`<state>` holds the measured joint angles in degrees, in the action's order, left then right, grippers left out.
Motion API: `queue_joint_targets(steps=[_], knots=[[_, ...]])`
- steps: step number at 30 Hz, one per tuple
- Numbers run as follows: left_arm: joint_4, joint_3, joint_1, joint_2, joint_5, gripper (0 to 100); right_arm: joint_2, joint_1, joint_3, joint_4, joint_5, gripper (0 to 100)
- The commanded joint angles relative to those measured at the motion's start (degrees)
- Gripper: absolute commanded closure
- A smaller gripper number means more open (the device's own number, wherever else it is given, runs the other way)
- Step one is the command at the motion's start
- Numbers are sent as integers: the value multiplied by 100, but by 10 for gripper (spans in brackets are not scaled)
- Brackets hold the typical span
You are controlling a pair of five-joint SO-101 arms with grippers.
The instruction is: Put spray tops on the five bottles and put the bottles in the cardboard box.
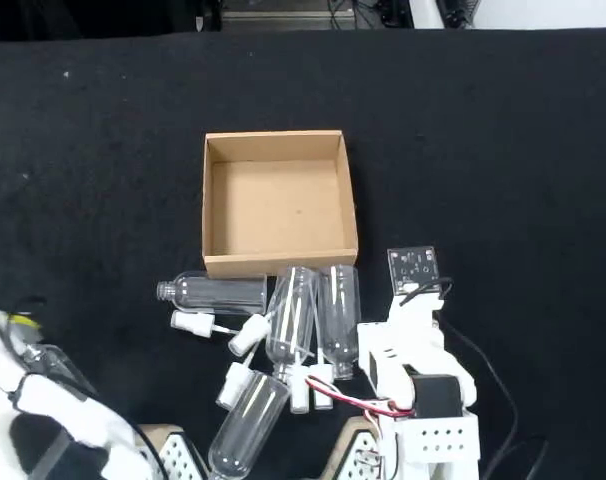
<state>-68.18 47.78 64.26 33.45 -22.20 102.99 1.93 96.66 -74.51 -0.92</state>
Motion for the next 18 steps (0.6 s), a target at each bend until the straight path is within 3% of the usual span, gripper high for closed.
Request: queue_joint_targets(steps=[1, 7, 12, 18], knots=[[-800, -453, 84, -246, -176, 729, 567, -114, -22, -26, 44, 987], [-325, 251, -400, -615, 229, 733, 567, -114, -22, -26, 44, 987], [492, 831, -321, -607, 325, 733, 567, -114, -22, -26, 44, 987], [563, 919, -251, -615, 316, 734, 567, -114, -22, -26, 44, 987]])
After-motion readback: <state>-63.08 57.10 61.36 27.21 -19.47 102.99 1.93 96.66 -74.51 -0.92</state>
